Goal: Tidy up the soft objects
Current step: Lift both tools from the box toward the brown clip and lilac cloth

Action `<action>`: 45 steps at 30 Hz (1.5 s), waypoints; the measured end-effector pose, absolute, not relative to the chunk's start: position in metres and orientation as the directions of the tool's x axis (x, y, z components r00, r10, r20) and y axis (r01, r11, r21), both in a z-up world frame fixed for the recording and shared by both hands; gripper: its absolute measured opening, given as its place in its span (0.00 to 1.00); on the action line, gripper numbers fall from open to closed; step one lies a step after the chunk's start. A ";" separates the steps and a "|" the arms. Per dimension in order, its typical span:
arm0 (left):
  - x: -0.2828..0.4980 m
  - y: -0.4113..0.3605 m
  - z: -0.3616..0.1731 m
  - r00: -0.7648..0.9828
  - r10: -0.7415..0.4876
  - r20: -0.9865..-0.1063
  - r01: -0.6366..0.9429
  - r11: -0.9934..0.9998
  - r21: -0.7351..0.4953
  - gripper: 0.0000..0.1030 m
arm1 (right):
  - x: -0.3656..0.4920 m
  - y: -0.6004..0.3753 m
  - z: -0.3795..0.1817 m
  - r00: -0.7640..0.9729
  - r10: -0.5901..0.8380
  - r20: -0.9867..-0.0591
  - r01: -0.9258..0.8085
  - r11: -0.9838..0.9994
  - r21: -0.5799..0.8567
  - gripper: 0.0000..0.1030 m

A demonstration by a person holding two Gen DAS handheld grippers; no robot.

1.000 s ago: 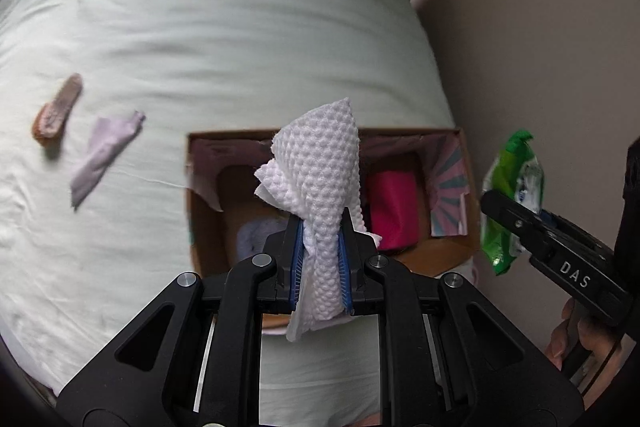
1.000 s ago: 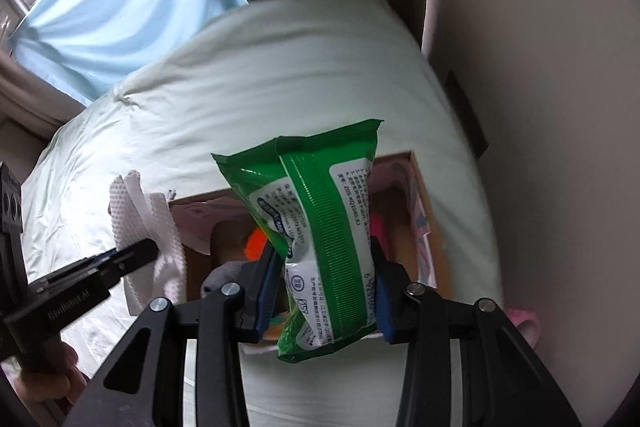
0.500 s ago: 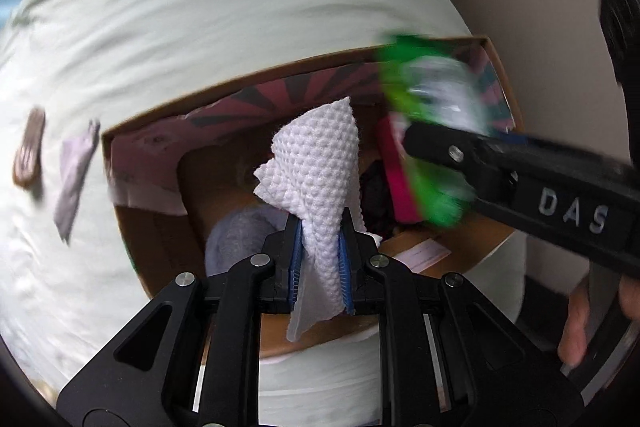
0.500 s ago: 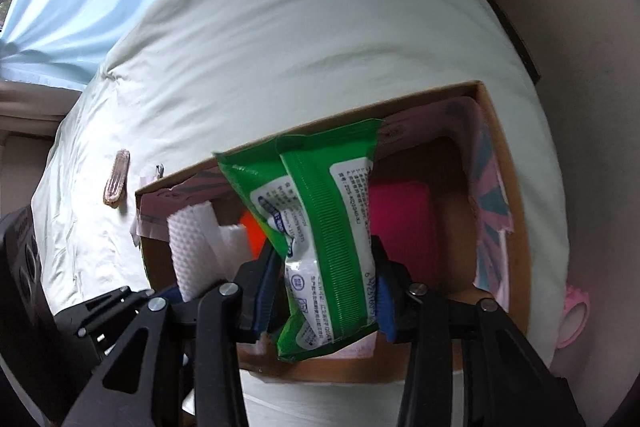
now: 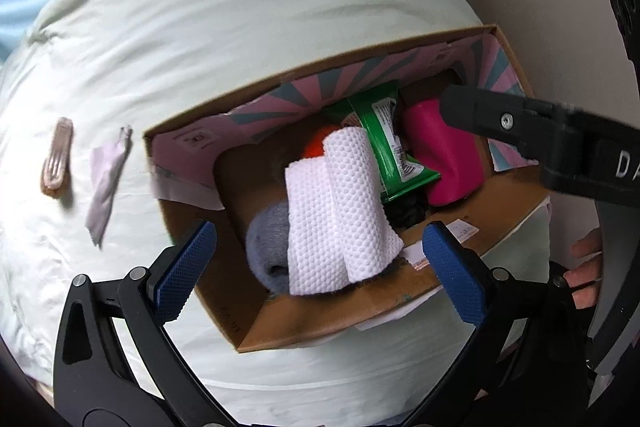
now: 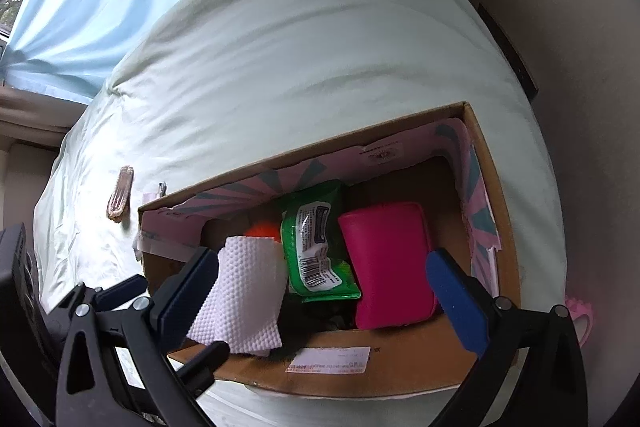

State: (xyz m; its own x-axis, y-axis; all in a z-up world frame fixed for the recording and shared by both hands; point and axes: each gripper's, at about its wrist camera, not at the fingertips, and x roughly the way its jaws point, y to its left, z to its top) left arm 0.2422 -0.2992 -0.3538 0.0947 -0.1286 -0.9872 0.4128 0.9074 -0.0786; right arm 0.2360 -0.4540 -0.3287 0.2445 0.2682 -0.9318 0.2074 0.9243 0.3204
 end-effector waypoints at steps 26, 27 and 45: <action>0.166 -0.143 -0.144 0.510 -0.262 -0.819 0.307 0.945 -0.112 1.00 | 0.143 -0.340 -0.118 0.572 0.127 -0.811 -0.024 0.990 0.138 1.00; 0.162 -0.131 -0.136 0.528 -0.262 -0.808 0.301 0.947 -0.110 1.00 | 0.137 -0.331 -0.110 0.586 0.125 -0.801 -0.029 0.991 0.133 1.00; 0.116 0.083 -0.094 0.666 -0.196 -0.720 0.193 0.977 -0.088 1.00 | 0.078 -0.163 -0.081 0.672 0.116 -0.731 -0.044 0.992 0.117 1.00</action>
State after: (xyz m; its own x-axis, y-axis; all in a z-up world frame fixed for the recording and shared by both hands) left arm 0.1159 0.0828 -0.0939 0.6656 -0.1962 -0.7201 0.1927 0.9773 -0.0881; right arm 0.0780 -0.1630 -0.0812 0.6721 0.1160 -0.7313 -0.0442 0.9922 0.1168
